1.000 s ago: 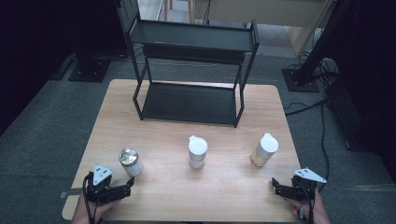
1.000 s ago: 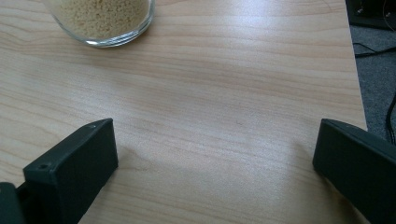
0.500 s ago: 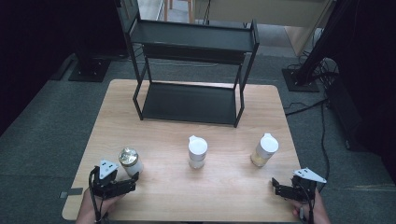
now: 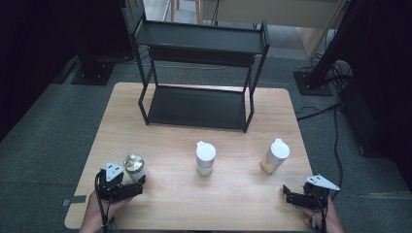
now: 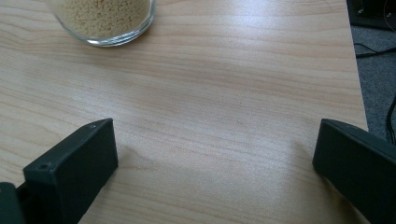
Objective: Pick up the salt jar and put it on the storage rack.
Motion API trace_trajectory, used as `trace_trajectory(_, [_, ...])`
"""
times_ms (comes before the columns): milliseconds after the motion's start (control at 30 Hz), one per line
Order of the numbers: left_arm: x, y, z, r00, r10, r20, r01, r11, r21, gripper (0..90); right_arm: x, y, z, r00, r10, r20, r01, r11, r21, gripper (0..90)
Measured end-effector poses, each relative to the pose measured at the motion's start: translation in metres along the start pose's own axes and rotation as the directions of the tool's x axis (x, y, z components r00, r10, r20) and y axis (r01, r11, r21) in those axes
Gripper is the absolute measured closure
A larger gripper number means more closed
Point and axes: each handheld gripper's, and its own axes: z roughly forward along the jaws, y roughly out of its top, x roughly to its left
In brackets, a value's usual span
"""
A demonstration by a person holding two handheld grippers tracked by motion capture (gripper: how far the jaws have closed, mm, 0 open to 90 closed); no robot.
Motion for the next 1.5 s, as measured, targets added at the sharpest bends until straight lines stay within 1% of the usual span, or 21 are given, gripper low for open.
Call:
trace_trajectory(233, [-0.002, 0.005, 0.001, 1.0000, -0.001, -0.006, 0.001, 1.0000, -0.002, 11.1, 0.000, 0.000, 0.000, 1.0000, -0.002, -0.003, 0.002, 1.000, 0.000, 0.0])
trace_trajectory(400, [-0.005, 0.009, 0.003, 0.9999, 0.013, -0.004, -0.013, 0.9999, 0.003, 11.6, 0.000, 0.000, 0.000, 1.0000, -0.001, -0.003, 0.001, 1.000, 0.000, 0.0])
trace_trajectory(433, [-0.006, 0.010, 0.003, 0.9998, 0.017, -0.005, -0.017, 0.9998, 0.002, 13.9, 0.000, 0.000, 0.000, 1.0000, -0.002, -0.003, 0.002, 1.000, 0.000, 0.0])
trace_trajectory(533, [-0.006, 0.013, 0.003, 0.9997, 0.020, -0.011, -0.020, 0.9998, 0.001, 14.0, 0.000, 0.000, 0.000, 1.0000, -0.002, -0.003, 0.002, 1.000, 0.000, 0.0])
trace_trajectory(600, [-0.006, 0.015, 0.003, 0.9998, 0.014, -0.015, -0.014, 0.9999, -0.001, 17.8, 0.000, 0.000, 0.000, 1.0000, -0.002, -0.003, 0.002, 1.000, 0.000, 0.0])
trace_trajectory(633, [-0.006, 0.016, 0.004, 0.9997, 0.010, -0.020, -0.010, 0.9999, -0.004, 17.8, 0.000, 0.000, 0.000, 1.0000, -0.002, -0.003, 0.002, 1.000, 0.000, 0.0])
trace_trajectory(667, [-0.006, 0.017, 0.004, 0.9998, 0.008, -0.019, -0.008, 0.9999, -0.007, 21.1, 0.000, 0.000, 0.000, 1.0000, -0.002, -0.003, 0.002, 1.000, 0.000, 0.0])
trace_trajectory(767, [-0.006, 0.019, 0.005, 0.9997, 0.009, -0.021, -0.009, 0.9999, -0.006, 21.1, 0.000, 0.000, 0.000, 1.0000, -0.002, -0.003, 0.002, 1.000, 0.000, 0.0])
trace_trajectory(867, [-0.007, 0.022, 0.004, 0.9997, 0.013, -0.023, -0.013, 0.9999, -0.008, 25.0, 0.000, 0.000, 0.000, 1.0000, -0.002, -0.005, 0.002, 1.000, 0.000, 0.0])
trace_trajectory(967, [-0.008, 0.024, 0.004, 0.9996, 0.010, -0.027, -0.010, 0.9999, -0.008, 25.8, 0.000, 0.000, 0.000, 1.0000, -0.003, -0.006, 0.003, 1.000, 0.000, 0.0])
trace_trajectory(1000, [-0.008, 0.024, 0.004, 0.9997, 0.011, -0.024, -0.011, 0.9999, -0.007, 28.1, 0.000, 0.000, 0.000, 1.0000, -0.003, -0.006, 0.003, 1.000, 0.001, 0.0])
trace_trajectory(1200, [-0.008, 0.026, 0.004, 0.9993, 0.029, -0.023, -0.029, 0.9996, 0.003, 29.9, 0.000, 0.000, 0.000, 1.0000, -0.004, -0.007, 0.004, 1.000, 0.001, 0.0])
trace_trajectory(1233, [-0.009, 0.026, 0.004, 0.9988, 0.041, -0.025, -0.041, 0.9992, 0.001, 30.1, 0.000, 0.000, 0.000, 1.0000, -0.004, -0.006, 0.004, 1.000, 0.001, 0.0])
trace_trajectory(1400, [-0.009, 0.027, 0.004, 0.9986, 0.046, -0.028, -0.046, 0.9989, 0.000, 30.4, 0.000, 0.000, 0.000, 1.0000, -0.004, -0.007, 0.004, 1.000, 0.001, 0.0])
trace_trajectory(1500, [-0.009, 0.029, 0.005, 0.9987, 0.045, -0.022, -0.045, 0.9990, 0.005, 30.5, 0.000, 0.000, 0.000, 1.0000, -0.004, -0.007, 0.004, 1.000, 0.001, 0.0])
